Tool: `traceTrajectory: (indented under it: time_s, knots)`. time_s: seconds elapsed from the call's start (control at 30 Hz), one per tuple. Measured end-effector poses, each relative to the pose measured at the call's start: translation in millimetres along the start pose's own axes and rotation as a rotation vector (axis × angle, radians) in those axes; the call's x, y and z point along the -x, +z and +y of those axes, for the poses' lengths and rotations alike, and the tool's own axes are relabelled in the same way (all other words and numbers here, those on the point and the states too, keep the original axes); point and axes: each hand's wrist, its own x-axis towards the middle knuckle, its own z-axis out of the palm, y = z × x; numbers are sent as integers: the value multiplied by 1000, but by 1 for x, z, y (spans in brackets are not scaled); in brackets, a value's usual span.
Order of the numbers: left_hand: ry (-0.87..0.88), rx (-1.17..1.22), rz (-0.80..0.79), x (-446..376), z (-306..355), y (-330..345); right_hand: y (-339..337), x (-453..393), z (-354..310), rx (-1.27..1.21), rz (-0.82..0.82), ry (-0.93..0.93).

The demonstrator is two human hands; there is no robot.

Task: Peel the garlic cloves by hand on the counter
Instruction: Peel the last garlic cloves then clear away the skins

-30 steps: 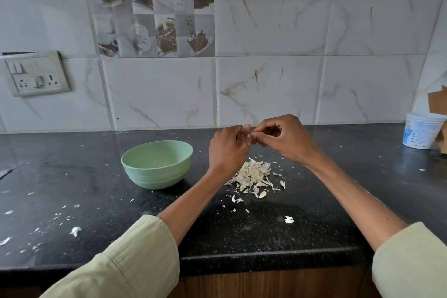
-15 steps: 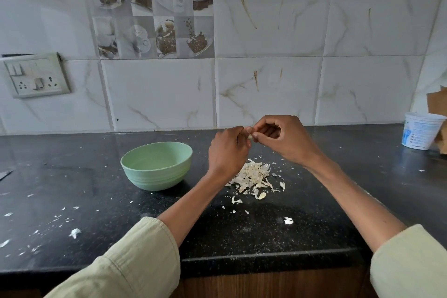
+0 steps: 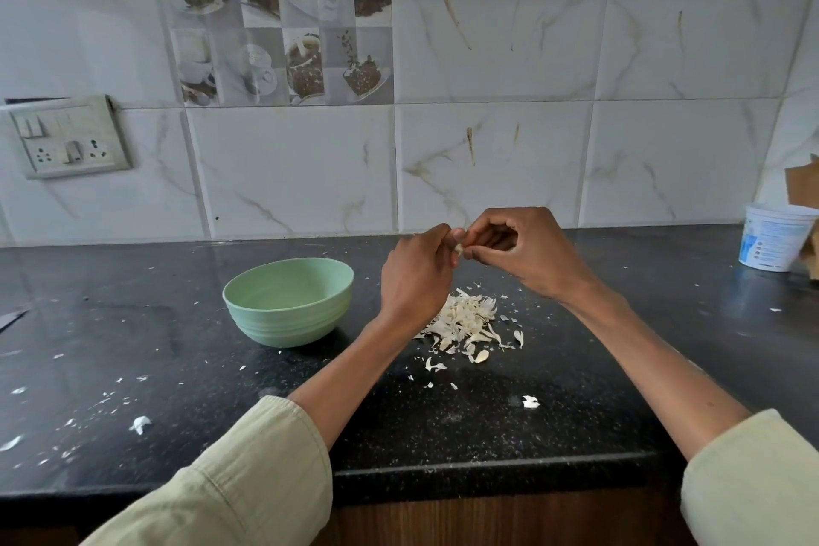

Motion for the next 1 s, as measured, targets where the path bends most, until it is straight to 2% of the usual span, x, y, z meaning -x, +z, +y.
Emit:
traceTrajectory:
  time_s: [0.2, 0.37, 0.5, 0.67, 0.87, 1.0]
  knots:
    - [17, -42, 7, 1, 0, -2, 1, 0, 0, -4, 4, 4]
    - [-6, 39, -18, 1, 0, 0, 5, 1, -1, 18, 0, 10]
    - [-84, 174, -76, 1, 1, 4, 9, 0, -1, 50, -2, -1]
    - [-197, 266, -51, -2, 3, 3, 8, 0, 6, 151, -51, 49]
    - [-158, 325, -60, 0, 3, 2, 3, -3, 4, -20, 68, 180]
    - [-133, 411, -98, 1, 4, 1, 1, -2, 5, -70, 18, 154]
